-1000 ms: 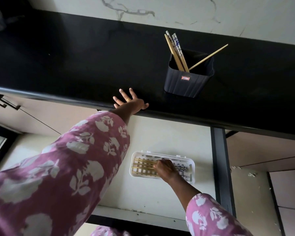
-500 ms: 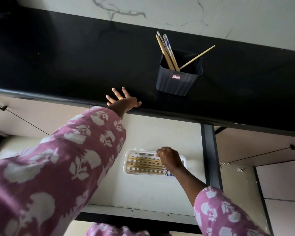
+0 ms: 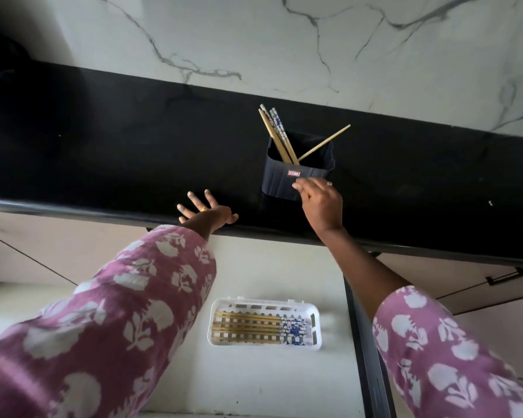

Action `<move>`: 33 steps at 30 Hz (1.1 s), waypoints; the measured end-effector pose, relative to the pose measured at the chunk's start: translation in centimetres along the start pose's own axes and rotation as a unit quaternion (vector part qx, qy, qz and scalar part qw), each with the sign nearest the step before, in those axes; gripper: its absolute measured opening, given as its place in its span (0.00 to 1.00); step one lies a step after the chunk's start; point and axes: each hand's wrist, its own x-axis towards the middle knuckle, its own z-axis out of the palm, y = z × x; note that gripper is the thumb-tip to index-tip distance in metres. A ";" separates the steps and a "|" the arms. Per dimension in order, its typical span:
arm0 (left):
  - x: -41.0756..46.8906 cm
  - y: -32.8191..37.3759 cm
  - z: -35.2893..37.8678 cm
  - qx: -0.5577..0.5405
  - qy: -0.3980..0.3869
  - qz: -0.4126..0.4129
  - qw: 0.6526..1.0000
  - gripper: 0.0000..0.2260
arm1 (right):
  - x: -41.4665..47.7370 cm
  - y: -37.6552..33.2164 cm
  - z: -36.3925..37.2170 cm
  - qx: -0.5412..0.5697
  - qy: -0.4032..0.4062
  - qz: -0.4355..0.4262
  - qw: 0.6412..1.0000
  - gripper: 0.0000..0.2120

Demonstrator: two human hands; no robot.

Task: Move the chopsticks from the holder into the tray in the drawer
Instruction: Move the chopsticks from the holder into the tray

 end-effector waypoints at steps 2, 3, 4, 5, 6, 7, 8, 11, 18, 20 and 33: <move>0.4 0.0 0.1 0.000 0.002 -0.006 1.000 0.40 | 2.1 0.3 0.3 0.003 -0.007 0.023 1.000 0.00; 0.6 0.0 0.2 0.002 0.002 -0.009 1.000 0.41 | 3.1 0.4 0.4 0.015 -0.021 0.044 0.999 0.02; 0.8 0.0 0.2 0.004 0.002 -0.012 1.000 0.42 | 4.1 0.5 0.7 0.026 -0.041 0.068 0.996 0.04; 0.9 0.0 0.3 0.005 0.003 -0.013 1.000 0.42 | 5.1 0.6 1.2 0.033 -0.070 0.094 0.993 0.06; 1.0 0.0 0.4 0.008 0.003 -0.013 1.000 0.42 | 5.9 0.8 1.6 0.036 -0.099 0.117 0.987 0.07; 1.1 0.0 0.4 0.011 0.004 -0.013 1.000 0.42 | 6.8 1.0 2.2 0.040 -0.125 0.140 0.981 0.08; 1.2 0.0 0.5 0.013 0.005 -0.012 1.000 0.43 | 7.6 1.3 2.8 0.045 -0.144 0.163 0.975 0.09; 1.5 0.0 0.7 0.019 0.007 -0.018 1.000 0.43 | 9.3 2.0 4.3 0.059 -0.174 0.223 0.957 0.08; 2.2 0.0 1.0 0.011 0.005 -0.023 1.000 0.45 | 11.1 2.9 7.2 0.043 -0.262 0.305 0.915 0.11; 2.2 0.0 1.0 0.007 0.005 -0.025 1.000 0.45 | 11.4 2.9 7.5 0.036 -0.302 0.313 0.900 0.10; 1.3 -0.1 0.6 -0.016 0.003 -0.014 1.000 0.43 | 11.3 3.4 7.0 0.089 -0.269 0.324 0.903 0.06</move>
